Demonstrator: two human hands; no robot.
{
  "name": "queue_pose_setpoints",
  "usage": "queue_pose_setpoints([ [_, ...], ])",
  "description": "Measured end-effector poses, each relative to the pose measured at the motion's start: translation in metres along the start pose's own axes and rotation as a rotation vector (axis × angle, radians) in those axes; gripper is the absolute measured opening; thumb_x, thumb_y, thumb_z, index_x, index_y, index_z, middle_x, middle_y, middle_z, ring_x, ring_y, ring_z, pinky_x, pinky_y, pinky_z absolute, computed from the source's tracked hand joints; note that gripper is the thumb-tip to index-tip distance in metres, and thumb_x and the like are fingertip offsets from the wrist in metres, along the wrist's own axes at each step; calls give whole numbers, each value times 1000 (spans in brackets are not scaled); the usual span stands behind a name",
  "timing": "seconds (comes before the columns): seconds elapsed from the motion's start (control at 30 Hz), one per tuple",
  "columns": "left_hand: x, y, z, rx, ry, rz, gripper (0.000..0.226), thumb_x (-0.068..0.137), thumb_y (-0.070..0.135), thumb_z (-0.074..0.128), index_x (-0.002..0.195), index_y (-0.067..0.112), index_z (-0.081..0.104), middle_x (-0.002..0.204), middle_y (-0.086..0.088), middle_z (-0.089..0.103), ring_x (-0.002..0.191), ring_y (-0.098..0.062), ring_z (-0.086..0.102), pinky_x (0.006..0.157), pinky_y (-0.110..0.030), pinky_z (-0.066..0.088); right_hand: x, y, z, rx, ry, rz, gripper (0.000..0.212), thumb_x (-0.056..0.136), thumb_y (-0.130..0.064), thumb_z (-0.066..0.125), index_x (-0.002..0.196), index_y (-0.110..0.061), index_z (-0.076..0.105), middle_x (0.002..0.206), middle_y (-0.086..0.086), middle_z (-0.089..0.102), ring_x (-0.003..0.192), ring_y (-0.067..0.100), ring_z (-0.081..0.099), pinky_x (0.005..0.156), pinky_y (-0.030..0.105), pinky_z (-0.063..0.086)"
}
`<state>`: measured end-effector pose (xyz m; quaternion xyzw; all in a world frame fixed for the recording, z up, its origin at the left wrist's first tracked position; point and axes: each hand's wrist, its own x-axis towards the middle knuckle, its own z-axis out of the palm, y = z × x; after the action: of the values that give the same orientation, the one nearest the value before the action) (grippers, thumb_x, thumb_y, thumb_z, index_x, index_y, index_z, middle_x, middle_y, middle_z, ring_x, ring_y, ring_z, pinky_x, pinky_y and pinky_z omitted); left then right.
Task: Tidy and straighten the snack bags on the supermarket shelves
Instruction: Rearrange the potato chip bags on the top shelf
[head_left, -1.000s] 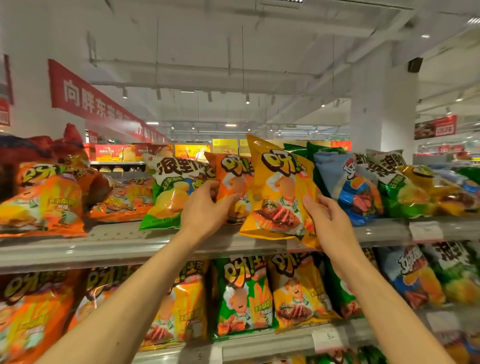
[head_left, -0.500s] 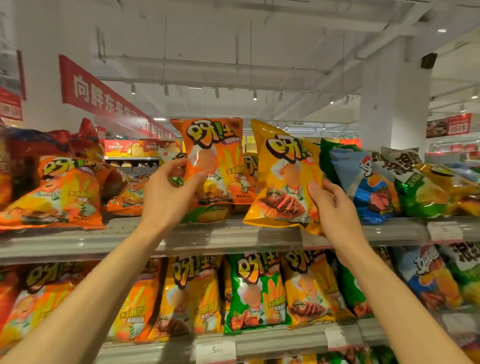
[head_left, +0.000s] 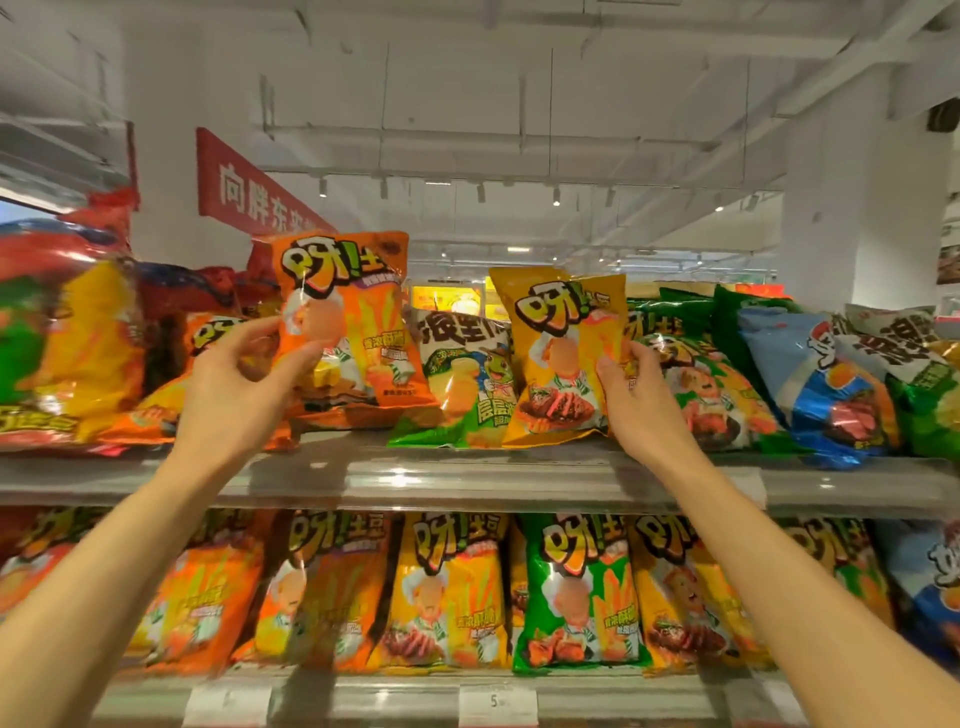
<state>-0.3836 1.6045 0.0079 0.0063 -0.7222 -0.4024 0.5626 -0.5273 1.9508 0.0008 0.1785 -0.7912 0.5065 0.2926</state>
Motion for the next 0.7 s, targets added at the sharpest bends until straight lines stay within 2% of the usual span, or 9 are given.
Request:
queue_pose_setpoints([
  [0.07, 4, -11, -8, 40, -18, -16, 44, 87, 57, 72, 126, 39, 63, 95, 32, 62, 69, 6, 66, 60, -25, 47, 0, 3, 5, -73, -11, 35, 61, 107, -54, 33, 158, -21, 24, 139, 6, 57, 115, 28, 59, 86, 38, 44],
  [0.1, 6, -17, -12, 67, -30, -22, 46, 88, 56, 72, 129, 36, 63, 99, 32, 61, 70, 4, 66, 60, -25, 48, 0, 4, 6, -106, -10, 48, 62, 108, -53, 32, 159, -20, 23, 147, 9, 53, 126, 32, 57, 96, 43, 46],
  [0.13, 8, -23, -15, 91, -39, -28, 48, 89, 54, 72, 131, 33, 63, 102, 30, 62, 71, 3, 66, 62, -26, 49, -1, 5, 7, -130, -4, 49, 63, 108, -53, 31, 160, -18, 21, 155, 11, 47, 135, 33, 51, 106, 47, 44],
  [0.2, 11, -33, -19, 125, -60, -51, 55, 90, 54, 70, 137, 28, 60, 112, 15, 66, 79, -3, 67, 66, -32, 52, -3, 4, 8, -172, 32, 2, 64, 108, -54, 30, 161, -17, 22, 161, 12, 39, 145, 31, 42, 117, 49, 36],
  [0.3, 13, -42, -20, 195, -101, -82, 63, 90, 59, 66, 142, 25, 56, 125, 2, 66, 87, -23, 70, 76, -45, 58, -10, -3, 10, -248, 94, -122, 69, 105, -60, 33, 159, -17, 26, 164, 10, 34, 150, 28, 32, 121, 48, 29],
  [0.43, 15, -45, -13, 296, -177, -38, 57, 94, 55, 64, 142, 24, 58, 134, -1, 67, 110, -28, 67, 95, -52, 55, -21, -11, 18, -397, 33, -178, 95, 87, -83, 43, 160, -25, 24, 168, 6, 25, 154, 26, 23, 122, 52, 26],
  [0.5, 16, -47, -6, 346, -249, -18, 55, 96, 53, 63, 141, 22, 58, 133, 0, 68, 110, -26, 67, 95, -49, 54, -22, -11, 21, -425, 33, -171, 100, 82, -84, 48, 160, -26, 24, 169, 6, 22, 155, 26, 20, 121, 53, 26],
  [0.6, 15, -50, 8, 421, -326, -26, 49, 99, 50, 58, 138, 21, 59, 121, -2, 72, 101, -27, 68, 84, -40, 52, -19, -7, 21, -421, 63, -171, 96, 84, -78, 53, 159, -24, 27, 168, 7, 24, 154, 27, 21, 121, 54, 27],
  [0.7, 16, -54, 17, 499, -322, -1, 47, 101, 49, 56, 137, 18, 59, 102, -4, 74, 90, -29, 67, 76, -41, 54, -13, -1, 18, -476, 81, -187, 91, 88, -73, 54, 158, -19, 30, 167, 10, 27, 153, 30, 24, 122, 54, 27],
])
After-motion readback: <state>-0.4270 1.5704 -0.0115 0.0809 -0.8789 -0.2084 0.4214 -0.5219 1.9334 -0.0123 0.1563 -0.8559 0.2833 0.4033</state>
